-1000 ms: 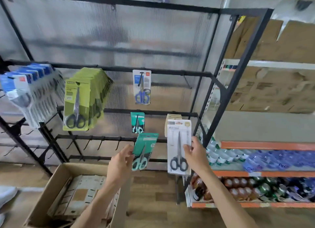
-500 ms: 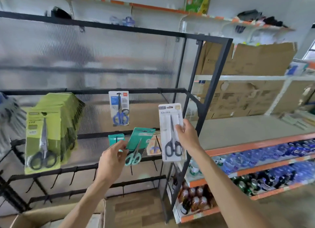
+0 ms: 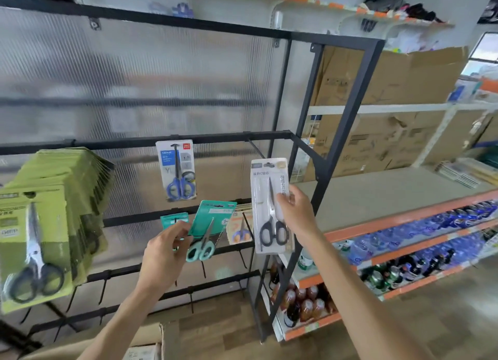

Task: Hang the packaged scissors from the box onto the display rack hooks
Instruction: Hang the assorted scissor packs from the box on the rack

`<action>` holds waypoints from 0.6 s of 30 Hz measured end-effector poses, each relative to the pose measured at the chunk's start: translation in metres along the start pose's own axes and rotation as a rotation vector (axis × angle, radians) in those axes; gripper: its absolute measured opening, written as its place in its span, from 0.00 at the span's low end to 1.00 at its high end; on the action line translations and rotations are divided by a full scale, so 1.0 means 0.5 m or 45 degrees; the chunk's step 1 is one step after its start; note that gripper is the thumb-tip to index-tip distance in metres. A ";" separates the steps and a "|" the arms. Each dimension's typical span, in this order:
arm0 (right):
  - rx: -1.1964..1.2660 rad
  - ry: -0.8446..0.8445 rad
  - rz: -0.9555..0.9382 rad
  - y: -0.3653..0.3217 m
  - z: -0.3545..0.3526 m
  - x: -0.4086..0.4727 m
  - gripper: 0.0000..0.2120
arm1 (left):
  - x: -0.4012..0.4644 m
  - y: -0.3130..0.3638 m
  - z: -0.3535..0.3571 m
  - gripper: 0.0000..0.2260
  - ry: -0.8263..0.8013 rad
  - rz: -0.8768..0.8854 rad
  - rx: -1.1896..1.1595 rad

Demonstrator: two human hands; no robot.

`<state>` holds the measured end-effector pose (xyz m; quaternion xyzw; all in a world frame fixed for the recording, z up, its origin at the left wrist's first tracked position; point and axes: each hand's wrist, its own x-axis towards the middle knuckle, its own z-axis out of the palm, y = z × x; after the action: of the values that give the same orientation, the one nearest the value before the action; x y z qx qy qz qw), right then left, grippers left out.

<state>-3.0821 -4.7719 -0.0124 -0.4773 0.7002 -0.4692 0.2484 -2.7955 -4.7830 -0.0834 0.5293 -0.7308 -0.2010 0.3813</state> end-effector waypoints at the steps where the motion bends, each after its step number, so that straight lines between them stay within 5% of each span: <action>1: -0.008 -0.016 -0.014 0.002 -0.003 0.007 0.07 | 0.005 0.002 0.004 0.08 0.012 0.000 0.000; 4: -0.035 -0.052 -0.085 0.004 -0.020 0.009 0.14 | 0.021 0.013 0.014 0.10 0.047 0.020 0.006; 18: 0.050 -0.184 -0.234 0.027 -0.069 0.041 0.05 | 0.054 0.057 0.085 0.09 0.098 -0.011 0.042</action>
<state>-3.1239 -4.7747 -0.0073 -0.5670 0.6245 -0.4679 0.2637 -2.8498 -4.8026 -0.0808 0.5461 -0.7164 -0.1699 0.3996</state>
